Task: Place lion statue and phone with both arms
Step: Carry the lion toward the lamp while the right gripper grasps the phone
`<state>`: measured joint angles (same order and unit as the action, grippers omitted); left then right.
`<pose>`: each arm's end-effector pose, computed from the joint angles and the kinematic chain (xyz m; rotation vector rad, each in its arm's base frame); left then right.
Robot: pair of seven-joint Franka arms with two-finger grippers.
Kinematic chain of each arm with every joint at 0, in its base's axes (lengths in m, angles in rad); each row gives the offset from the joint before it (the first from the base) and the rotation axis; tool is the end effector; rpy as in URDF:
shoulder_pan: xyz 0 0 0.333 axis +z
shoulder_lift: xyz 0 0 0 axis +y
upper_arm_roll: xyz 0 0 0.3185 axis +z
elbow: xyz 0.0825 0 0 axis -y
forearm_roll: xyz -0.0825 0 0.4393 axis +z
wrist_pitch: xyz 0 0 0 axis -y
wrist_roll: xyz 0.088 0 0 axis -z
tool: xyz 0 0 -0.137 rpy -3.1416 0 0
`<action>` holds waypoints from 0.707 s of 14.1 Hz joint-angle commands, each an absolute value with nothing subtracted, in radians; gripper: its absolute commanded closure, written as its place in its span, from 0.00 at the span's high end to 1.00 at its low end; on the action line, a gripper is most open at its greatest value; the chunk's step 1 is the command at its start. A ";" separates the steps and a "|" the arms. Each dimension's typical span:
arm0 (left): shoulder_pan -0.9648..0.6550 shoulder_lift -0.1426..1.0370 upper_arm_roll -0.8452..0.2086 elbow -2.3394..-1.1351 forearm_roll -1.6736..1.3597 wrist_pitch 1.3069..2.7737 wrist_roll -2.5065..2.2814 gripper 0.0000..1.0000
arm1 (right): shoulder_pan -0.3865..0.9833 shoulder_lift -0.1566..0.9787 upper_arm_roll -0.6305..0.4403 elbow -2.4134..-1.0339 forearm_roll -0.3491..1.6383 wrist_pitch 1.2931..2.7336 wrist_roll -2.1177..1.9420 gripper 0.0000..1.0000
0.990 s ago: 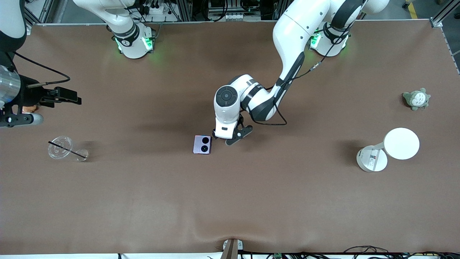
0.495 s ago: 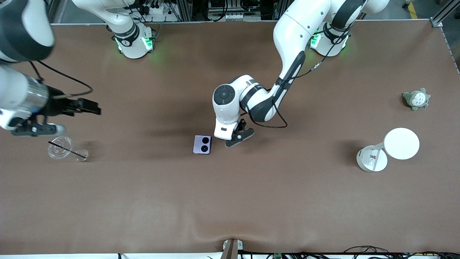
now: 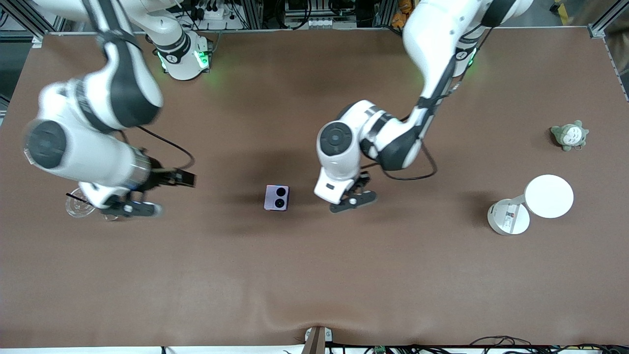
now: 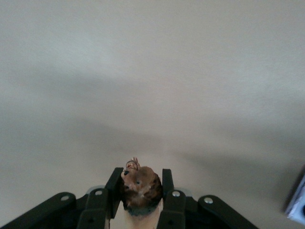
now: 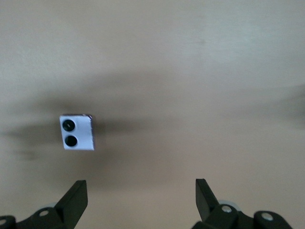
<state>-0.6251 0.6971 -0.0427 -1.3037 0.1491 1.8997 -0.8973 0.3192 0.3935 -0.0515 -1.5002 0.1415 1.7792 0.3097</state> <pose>0.6220 -0.4637 0.2719 -2.9800 -0.2731 -0.0105 0.6824 0.2082 0.3893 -3.0522 0.1167 0.2176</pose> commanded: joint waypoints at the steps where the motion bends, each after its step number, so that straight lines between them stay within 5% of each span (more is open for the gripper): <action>1: -0.546 0.576 -0.051 -1.414 0.170 1.871 -0.706 0.00 | 0.396 0.481 -0.060 -1.480 0.141 1.877 0.400 1.00; 6: -0.414 0.480 -0.054 -1.560 0.199 1.900 -0.421 0.00 | 0.495 0.619 -0.060 -1.474 0.144 1.997 0.480 1.00; 10: -0.333 0.428 -0.058 -1.713 0.209 2.090 -0.183 0.00 | 0.534 0.692 -0.060 -1.473 0.146 2.060 0.514 1.00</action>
<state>-0.3690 0.4969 -0.0440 -1.5793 0.1822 1.9837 -0.2771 0.5220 0.6556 -0.0516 -1.5011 0.1411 2.0456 0.4925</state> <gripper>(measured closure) 0.630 0.000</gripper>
